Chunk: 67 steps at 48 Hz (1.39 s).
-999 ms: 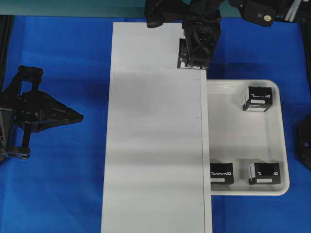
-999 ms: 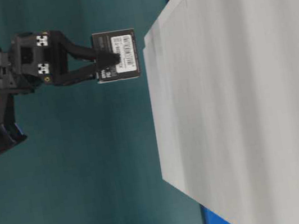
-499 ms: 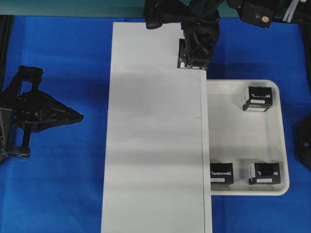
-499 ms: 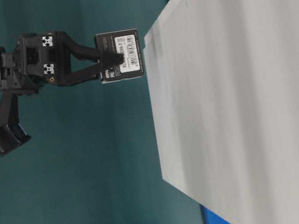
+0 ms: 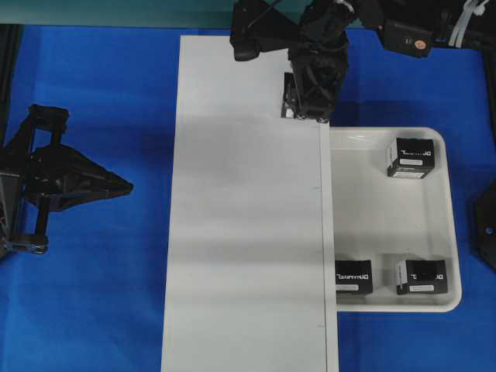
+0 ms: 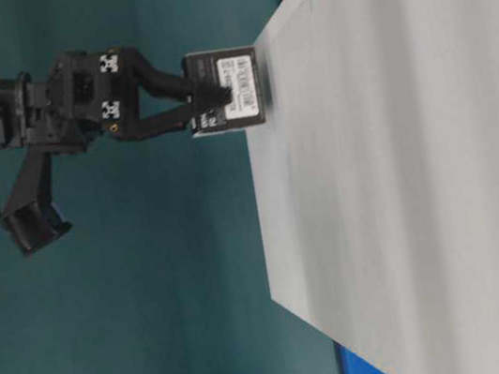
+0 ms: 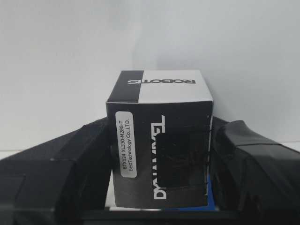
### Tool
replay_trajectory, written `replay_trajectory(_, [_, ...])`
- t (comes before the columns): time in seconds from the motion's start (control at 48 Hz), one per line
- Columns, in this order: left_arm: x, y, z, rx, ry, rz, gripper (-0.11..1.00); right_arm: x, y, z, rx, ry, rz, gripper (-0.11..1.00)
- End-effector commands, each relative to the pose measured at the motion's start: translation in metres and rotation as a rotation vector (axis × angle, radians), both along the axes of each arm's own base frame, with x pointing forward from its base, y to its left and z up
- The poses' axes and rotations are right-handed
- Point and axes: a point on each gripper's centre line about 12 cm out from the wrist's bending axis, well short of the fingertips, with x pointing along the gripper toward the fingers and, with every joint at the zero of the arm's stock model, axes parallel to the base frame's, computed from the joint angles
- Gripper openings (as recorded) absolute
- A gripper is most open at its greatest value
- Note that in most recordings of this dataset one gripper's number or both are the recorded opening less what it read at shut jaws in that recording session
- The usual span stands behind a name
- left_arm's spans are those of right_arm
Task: Place the box from the white plastic tray onto the white base.
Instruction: 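Lower the held box onto the white base's upper right edge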
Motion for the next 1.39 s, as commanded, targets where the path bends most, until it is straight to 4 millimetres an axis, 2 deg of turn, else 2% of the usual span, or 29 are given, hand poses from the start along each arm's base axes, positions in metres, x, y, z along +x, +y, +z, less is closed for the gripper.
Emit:
replay_trajectory(0.0, [0.002, 0.0, 0.011, -0.001, -0.032, 0.002, -0.07, 0.004, 0.004, -0.004, -0.005, -0.007, 0.014, 0.59])
replay_trajectory(0.583, [0.002, 0.0, 0.009, 0.001, -0.025, 0.0, -0.07, 0.002, 0.011, -0.015, -0.008, 0.001, 0.055, 0.59])
replay_trajectory(1.103, [0.002, 0.0, 0.009, -0.001, -0.026, 0.0, -0.07, 0.006, 0.019, -0.014, -0.004, 0.005, 0.07, 0.59])
replay_trajectory(1.374, [0.002, 0.0, 0.009, -0.001, -0.025, 0.0, -0.07, 0.005, 0.016, -0.014, -0.007, 0.001, 0.065, 0.59])
